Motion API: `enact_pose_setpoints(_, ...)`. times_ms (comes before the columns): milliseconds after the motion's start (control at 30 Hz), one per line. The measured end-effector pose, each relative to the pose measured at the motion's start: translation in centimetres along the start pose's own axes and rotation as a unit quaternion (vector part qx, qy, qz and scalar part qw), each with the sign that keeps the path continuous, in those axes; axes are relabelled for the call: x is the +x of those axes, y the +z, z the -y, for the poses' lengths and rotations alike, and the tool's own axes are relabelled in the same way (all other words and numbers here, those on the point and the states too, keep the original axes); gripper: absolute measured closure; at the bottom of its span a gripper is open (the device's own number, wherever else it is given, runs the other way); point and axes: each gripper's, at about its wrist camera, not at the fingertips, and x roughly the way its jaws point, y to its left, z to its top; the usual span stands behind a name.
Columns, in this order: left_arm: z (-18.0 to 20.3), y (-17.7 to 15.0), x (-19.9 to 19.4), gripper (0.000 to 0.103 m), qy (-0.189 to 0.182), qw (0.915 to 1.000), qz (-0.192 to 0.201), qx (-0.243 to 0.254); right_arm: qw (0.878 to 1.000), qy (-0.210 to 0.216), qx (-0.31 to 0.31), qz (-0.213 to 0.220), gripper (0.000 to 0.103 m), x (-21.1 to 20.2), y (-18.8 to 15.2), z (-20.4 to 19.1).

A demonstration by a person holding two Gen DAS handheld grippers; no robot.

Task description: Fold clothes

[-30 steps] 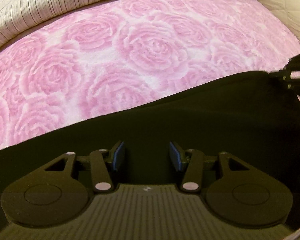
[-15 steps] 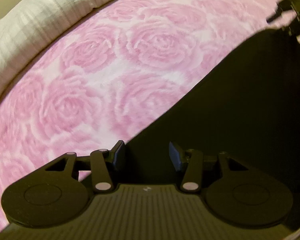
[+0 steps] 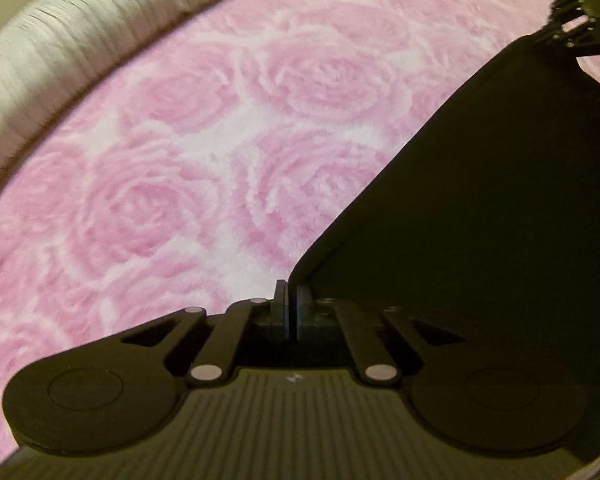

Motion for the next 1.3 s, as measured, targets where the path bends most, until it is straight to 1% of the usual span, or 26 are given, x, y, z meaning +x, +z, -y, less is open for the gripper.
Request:
enact_pose_setpoints(100,1.6,-1.3,-4.0,0.102,0.041,0.9981,0.035,-0.028,0.999,-0.037,-0.016,0.031,0.097,-3.7,-0.1,-0.9)
enact_pose_setpoints(233,5.4,-4.5,-11.1,0.102,0.080,0.9930,0.073,-0.047,0.993,-0.081,-0.050,0.073,0.097,-10.3,-2.4,-4.2)
enact_pose_setpoints(300,7.3,-6.8,-14.8,0.102,0.079,0.9909,0.080,-0.073,0.988,-0.103,-0.067,0.094,0.097,-13.6,-3.6,-5.9)
enact_pose_setpoints(367,9.5,-9.7,-18.1,0.102,0.071,0.9886,0.079,-0.107,0.984,-0.118,-0.086,0.104,0.097,-16.9,-6.5,-7.5)
enact_pose_setpoints(433,11.4,-12.8,-20.5,0.102,0.058,0.9853,0.069,-0.146,0.983,-0.125,-0.087,0.104,0.097,-20.2,-11.1,-8.0)
enact_pose_setpoints(500,13.6,-16.0,-21.0,0.102,0.028,0.9794,0.042,-0.195,0.986,-0.123,-0.080,0.086,0.097,-22.2,-14.7,-9.8)
enact_pose_setpoints(567,15.9,-18.9,-20.2,0.100,0.005,0.9712,0.011,-0.238,0.989,-0.118,-0.077,0.037,0.097,-22.6,-18.8,-12.2)
enact_pose_setpoints(600,17.0,-20.3,-19.5,0.098,-0.010,0.9669,-0.014,-0.255,0.990,-0.118,-0.079,0.009,0.094,-22.2,-20.8,-12.8)
enact_pose_setpoints(633,17.7,-21.2,-19.2,0.098,-0.012,0.9642,-0.023,-0.264,0.988,-0.122,-0.091,-0.034,0.089,-21.2,-22.5,-14.1)
enact_pose_setpoints(667,18.4,-22.0,-19.0,0.098,-0.015,0.9613,-0.032,-0.273,0.984,-0.125,-0.102,-0.077,0.087,-20.2,-24.2,-15.3)
enact_pose_setpoints(700,19.0,-22.8,-18.8,0.096,-0.017,0.9579,-0.041,-0.284,0.978,-0.128,-0.113,-0.120,0.081,-19.2,-25.9,-16.6)
enact_pose_setpoints(733,18.9,-23.4,-19.0,0.096,-0.020,0.9520,-0.041,-0.302,0.973,-0.136,-0.115,-0.145,0.077,-18.8,-27.3,-17.4)
enact_pose_setpoints(767,18.8,-24.0,-19.2,0.094,-0.022,0.9459,-0.041,-0.321,0.973,-0.140,-0.100,-0.154,0.076,-18.9,-28.0,-17.6)
enact_pose_setpoints(833,18.1,-24.7,-19.9,0.086,-0.016,0.9328,-0.032,-0.359,0.978,-0.146,-0.034,-0.148,0.069,-19.8,-28.5,-17.4)
enact_pose_setpoints(867,17.8,-25.1,-20.2,0.079,-0.014,0.9256,-0.028,-0.377,0.978,-0.149,0.012,-0.143,0.067,-20.4,-28.5,-16.8)
enact_pose_setpoints(900,17.4,-25.5,-20.6,0.075,-0.011,0.9181,-0.023,-0.396,0.977,-0.149,0.077,-0.131,0.063,-21.1,-28.5,-15.8)
enact_pose_setpoints(933,17.0,-25.8,-20.8,0.075,-0.008,0.9100,-0.018,-0.414,0.973,-0.145,0.137,-0.119,0.061,-21.7,-28.7,-14.7)
enact_pose_setpoints(967,16.4,-25.8,-20.8,0.075,-0.009,0.8997,-0.013,-0.436,0.962,-0.135,0.212,-0.103,0.061,-22.2,-29.1,-13.3)
enact_pose_setpoints(1000,16.0,-25.8,-20.8,0.071,-0.009,0.8887,-0.005,-0.458,0.946,-0.124,0.286,-0.086,0.060,-22.8,-29.4,-11.9)
enact_pose_setpoints(1033,15.7,-25.7,-20.5,0.069,-0.008,0.8771,0.001,-0.480,0.919,-0.104,0.375,-0.059,0.059,-23.2,-30.4,-10.3)
enact_pose_setpoints(1067,15.3,-25.5,-20.0,0.067,-0.006,0.8663,0.003,-0.499,0.883,-0.083,0.460,-0.031,0.059,-23.7,-31.3,-8.7)
enact_pose_setpoints(1100,15.0,-25.4,-19.6,0.067,-0.005,0.8551,0.006,-0.518,0.849,-0.060,0.524,-0.008,0.058,-23.8,-32.6,-7.6)
enact_pose_setpoints(1133,14.7,-25.2,-19.1,0.067,-0.004,0.8434,0.008,-0.537,0.810,-0.036,0.585,0.016,0.058,-23.8,-33.8,-6.4)
enact_pose_setpoints(1200,14.1,-25.6,-18.3,0.067,-0.006,0.8178,0.008,-0.575,0.741,-0.004,0.669,0.055,0.058,-23.5,-36.3,-4.8)
enact_pose_setpoints(1233,13.9,-25.8,-17.9,0.067,-0.006,0.8044,0.009,-0.594,0.712,0.006,0.699,0.067,0.058,-23.2,-37.3,-4.1)
enact_pose_setpoints(1300,13.5,-26.4,-17.0,0.066,-0.008,0.7769,0.011,-0.629,0.674,0.017,0.733,0.089,0.058,-22.9,-38.9,-2.9)
